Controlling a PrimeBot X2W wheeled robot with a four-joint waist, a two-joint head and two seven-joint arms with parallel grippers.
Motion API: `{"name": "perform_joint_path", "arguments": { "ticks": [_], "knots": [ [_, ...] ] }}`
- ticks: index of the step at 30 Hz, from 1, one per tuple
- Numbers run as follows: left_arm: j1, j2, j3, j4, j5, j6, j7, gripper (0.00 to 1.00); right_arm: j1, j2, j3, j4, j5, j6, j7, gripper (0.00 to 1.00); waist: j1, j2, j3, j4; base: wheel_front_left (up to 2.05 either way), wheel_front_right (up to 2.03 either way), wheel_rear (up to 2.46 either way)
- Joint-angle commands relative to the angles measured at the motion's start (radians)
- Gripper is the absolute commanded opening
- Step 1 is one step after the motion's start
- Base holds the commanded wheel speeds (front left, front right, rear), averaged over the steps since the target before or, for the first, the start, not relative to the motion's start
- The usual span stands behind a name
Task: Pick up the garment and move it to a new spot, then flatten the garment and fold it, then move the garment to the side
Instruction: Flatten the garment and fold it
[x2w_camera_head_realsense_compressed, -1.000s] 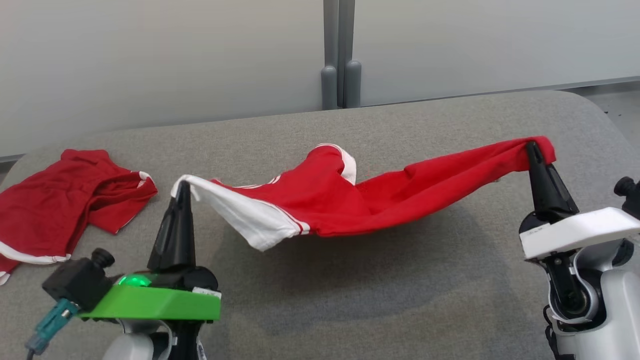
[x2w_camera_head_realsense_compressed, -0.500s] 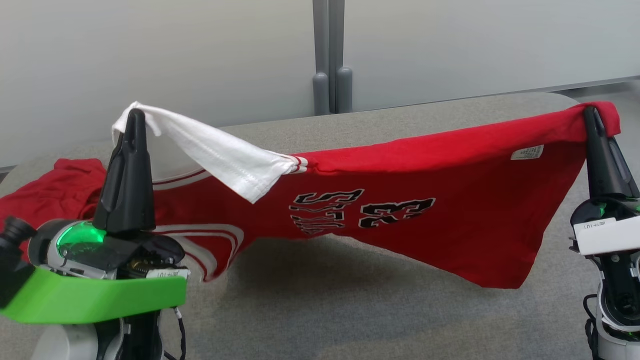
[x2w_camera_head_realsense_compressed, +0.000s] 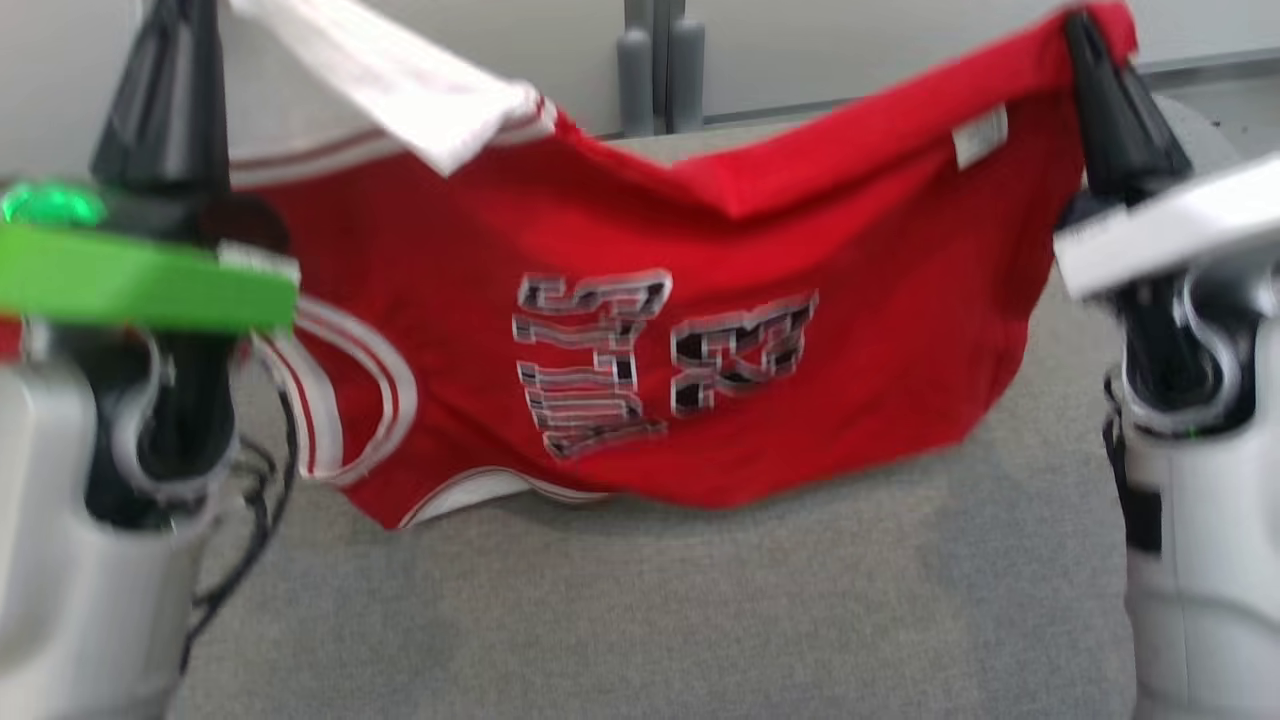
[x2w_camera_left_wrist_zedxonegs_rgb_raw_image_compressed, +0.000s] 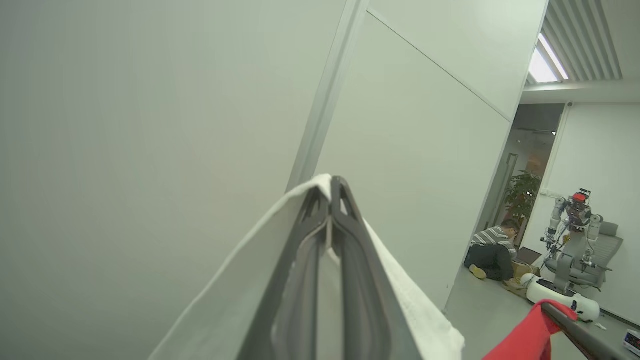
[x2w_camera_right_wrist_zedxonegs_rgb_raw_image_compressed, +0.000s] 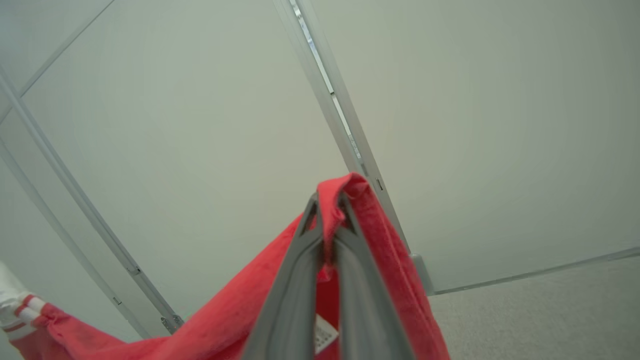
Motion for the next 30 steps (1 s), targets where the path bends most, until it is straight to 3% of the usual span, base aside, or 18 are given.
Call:
{"name": "perform_joint_path", "arguments": {
  "ticks": [1,3,10,18,24,30],
  "knots": [
    [-0.094,0.000,0.001,0.066,0.002,-0.004,0.025,0.00,-0.099,-0.003,-0.002,0.061,-0.018,0.001,-0.010,0.00,0.0000,0.0057,0.119,0.007,0.00,0.00,0.00],
    [-0.216,-0.023,0.010,0.171,-0.017,0.005,0.048,0.00,-0.225,-0.003,0.000,0.158,-0.052,0.001,-0.023,0.00,0.0000,0.0057,0.164,0.012,0.00,0.00,0.00],
    [-0.601,-0.044,-0.032,0.496,0.090,0.001,0.040,0.00,-0.610,-0.003,-0.027,0.470,-0.164,0.001,-0.111,0.00,0.0000,0.0057,0.260,0.026,0.00,0.00,0.00],
    [-0.963,-0.108,-0.069,0.780,0.207,-0.058,-0.178,0.00,-0.931,-0.002,-0.082,0.777,-0.292,0.001,-0.349,0.00,0.0000,0.0057,0.312,0.055,0.00,0.00,0.00],
    [-0.931,-0.151,-0.056,0.896,0.156,-0.137,-0.235,0.00,-0.911,-0.013,-0.025,0.956,-0.331,0.001,-0.416,0.00,0.0000,0.0057,0.377,0.085,0.00,0.00,0.00],
    [-0.750,-0.161,-0.017,0.880,0.109,-0.198,-0.266,0.00,-0.815,-0.025,0.025,1.069,-0.288,0.001,-0.467,0.00,0.0000,0.0057,0.417,0.111,0.00,0.00,0.00]
  ]
}}
